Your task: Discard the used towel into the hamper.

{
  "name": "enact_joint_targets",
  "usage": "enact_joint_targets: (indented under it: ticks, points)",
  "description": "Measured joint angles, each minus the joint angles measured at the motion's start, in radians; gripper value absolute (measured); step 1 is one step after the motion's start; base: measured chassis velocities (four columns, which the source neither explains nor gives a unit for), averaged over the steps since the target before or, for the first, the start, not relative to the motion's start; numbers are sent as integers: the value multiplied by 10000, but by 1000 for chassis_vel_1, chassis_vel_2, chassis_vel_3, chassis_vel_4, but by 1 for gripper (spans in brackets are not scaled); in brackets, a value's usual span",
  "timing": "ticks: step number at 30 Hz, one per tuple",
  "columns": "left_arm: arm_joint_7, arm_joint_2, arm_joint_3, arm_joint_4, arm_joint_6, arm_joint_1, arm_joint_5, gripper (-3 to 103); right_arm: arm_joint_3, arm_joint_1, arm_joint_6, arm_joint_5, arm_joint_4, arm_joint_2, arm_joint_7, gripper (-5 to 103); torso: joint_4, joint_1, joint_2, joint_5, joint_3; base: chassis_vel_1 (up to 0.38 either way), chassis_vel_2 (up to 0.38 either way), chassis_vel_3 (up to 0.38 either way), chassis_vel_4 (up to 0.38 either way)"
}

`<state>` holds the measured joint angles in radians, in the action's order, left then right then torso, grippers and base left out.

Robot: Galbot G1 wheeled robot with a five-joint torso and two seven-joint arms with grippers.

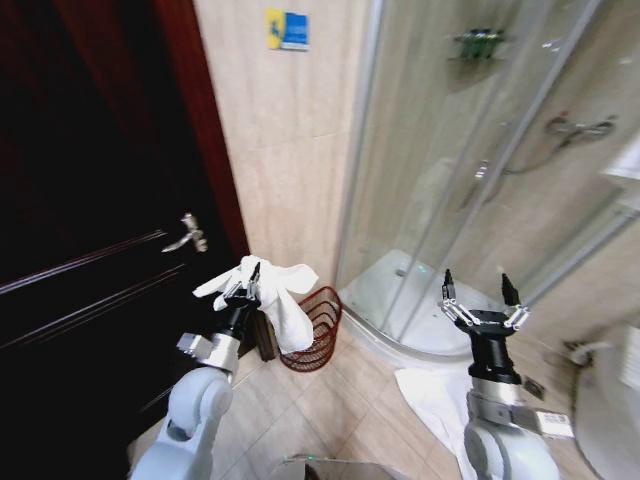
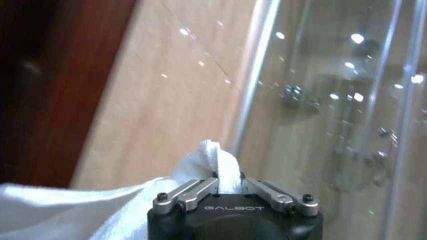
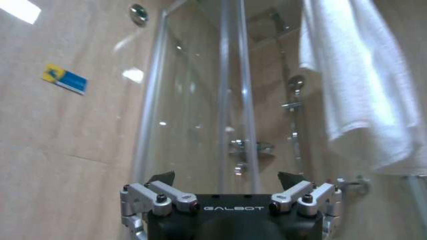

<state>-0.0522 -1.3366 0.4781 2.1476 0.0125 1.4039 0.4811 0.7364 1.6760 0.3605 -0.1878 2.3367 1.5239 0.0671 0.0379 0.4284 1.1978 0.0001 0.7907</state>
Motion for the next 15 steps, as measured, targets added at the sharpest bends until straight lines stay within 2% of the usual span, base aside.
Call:
enact_joint_targets:
  ticks: [7,15]
  points:
    - [-42,705,-550,-1465,-122,-1073,345,0,121,123,178,103,-209,54,35,100,6,-1,0,-1,0,-27,-19,-19,-25]
    - [-48,1242,-1335,-3860,-439,-3246,740,0,210,232,267,191,-419,85,99,100,3,0,-1,-2,1,0,0,0,0]
